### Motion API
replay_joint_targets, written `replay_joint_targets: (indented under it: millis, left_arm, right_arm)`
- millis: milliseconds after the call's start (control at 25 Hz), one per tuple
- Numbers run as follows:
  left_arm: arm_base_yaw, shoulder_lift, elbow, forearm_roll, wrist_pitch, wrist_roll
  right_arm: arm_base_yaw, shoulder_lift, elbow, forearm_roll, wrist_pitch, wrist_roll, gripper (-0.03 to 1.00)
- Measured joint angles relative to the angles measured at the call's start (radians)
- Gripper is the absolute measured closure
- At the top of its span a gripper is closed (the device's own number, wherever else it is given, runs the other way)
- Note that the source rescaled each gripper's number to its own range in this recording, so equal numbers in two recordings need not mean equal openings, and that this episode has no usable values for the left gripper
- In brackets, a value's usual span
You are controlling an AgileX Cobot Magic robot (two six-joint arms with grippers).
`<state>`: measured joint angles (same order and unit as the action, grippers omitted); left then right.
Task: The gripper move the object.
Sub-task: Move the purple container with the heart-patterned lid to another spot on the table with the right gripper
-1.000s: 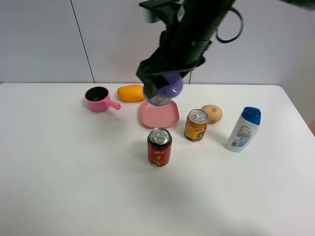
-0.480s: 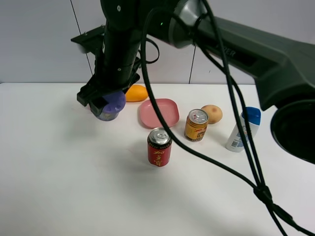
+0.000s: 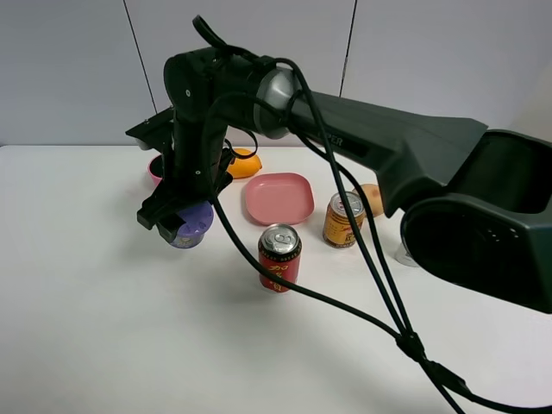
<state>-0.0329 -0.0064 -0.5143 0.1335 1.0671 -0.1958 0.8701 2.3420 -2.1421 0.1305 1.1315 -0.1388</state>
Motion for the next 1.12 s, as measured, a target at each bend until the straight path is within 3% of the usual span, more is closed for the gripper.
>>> replay_joint_targets:
  millis: [280,1120]
  left_arm:
    - [0.0,0.0,0.0,0.0,0.0,0.0]
    - [0.0,0.0,0.0,0.001,0.0,0.0]
  right_arm:
    - [0.0,0.08,0.0,0.019,-0.086,-0.006,0.97]
    - [0.0,0.164,-0.003,-0.007,-0.138,-0.008,0.97]
